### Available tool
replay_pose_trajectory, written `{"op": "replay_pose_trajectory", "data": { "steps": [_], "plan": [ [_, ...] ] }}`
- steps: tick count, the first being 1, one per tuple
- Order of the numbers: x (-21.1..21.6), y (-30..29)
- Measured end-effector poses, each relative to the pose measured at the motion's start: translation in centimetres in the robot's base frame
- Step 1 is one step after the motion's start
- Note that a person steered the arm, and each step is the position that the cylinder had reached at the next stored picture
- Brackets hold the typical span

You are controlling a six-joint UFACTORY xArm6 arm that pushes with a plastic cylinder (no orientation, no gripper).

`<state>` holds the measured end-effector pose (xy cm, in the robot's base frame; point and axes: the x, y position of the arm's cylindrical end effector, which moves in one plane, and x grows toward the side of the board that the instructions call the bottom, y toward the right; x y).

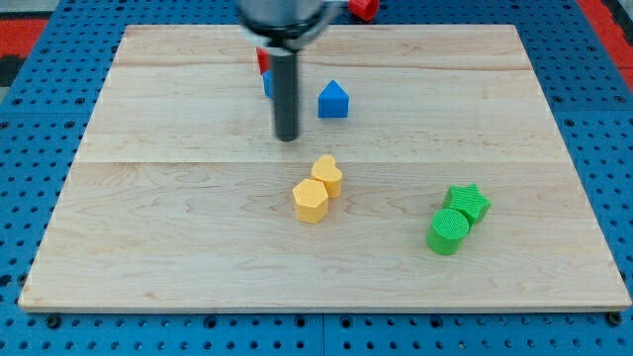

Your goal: Slightly push the triangle towards right

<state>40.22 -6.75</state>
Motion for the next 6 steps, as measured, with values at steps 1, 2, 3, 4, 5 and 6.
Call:
{"op": "replay_pose_trajectory", "data": {
  "steps": [1,2,3,4,5,6],
  "plan": [
    [-1.5,-5.8],
    [-7.2,-7.6],
    [-8.3,-3.5],
    [-7.1,5.8],
    [-5.4,12.4],
    [-5.3,13.1]
  ]
}}
